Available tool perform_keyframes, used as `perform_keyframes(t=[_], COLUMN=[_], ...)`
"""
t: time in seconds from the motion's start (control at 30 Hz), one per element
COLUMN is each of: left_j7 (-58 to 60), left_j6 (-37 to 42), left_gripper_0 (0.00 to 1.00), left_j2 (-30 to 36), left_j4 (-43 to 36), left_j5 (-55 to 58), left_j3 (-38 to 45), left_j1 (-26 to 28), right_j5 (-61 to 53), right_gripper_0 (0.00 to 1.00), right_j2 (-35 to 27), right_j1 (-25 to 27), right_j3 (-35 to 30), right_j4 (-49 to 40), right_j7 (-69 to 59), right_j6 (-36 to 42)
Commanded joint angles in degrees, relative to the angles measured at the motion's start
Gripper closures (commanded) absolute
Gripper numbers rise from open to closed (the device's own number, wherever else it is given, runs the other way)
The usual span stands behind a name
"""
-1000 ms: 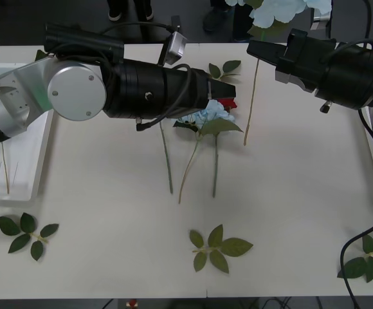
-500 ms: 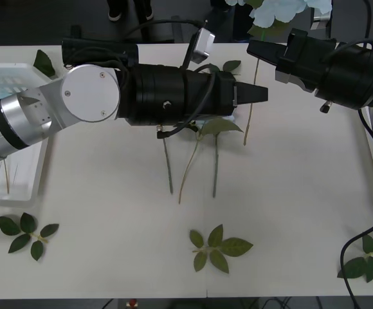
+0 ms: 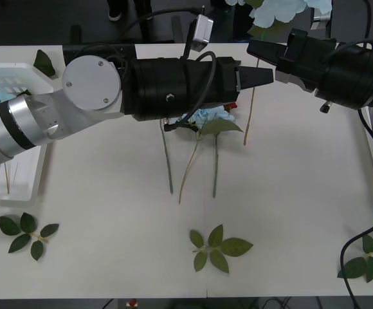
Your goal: Place the red flowers into the right box and the blue flowers into the left box. If a person shows an open palm, hand one flower to the person first, then continue sorting.
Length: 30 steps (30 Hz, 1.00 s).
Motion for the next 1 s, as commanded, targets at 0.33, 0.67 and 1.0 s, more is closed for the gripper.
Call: perform_keyframes(t=[0.33, 0.67, 1.0], left_j7=[-3.7, -3.61, -3.7], left_j6=[-0.13, -0.13, -0.13], left_gripper_0=[0.0, 0.0, 0.0], left_j2=[-1.47, -4.55, -6.22], left_j4=[0.59, 1.73, 3.32], left_j5=[2.44, 2.96, 2.7], left_j3=[-0.72, -2.39, -2.48], left_j1=[-1.48, -1.48, -1.48], right_j5=[-0.83, -1.01, -1.1], right_gripper_0=[1.0, 1.0, 1.0], right_j2=[-0.09, -0.09, -0.09], right_j1=[-0.01, -0.01, -0.01], right_j3=[0.0, 0.0, 0.0], right_j4=[-1.21, -1.21, -1.21], right_j7=[1.02, 1.19, 1.28], right_j6=[0.02, -0.07, -0.07])
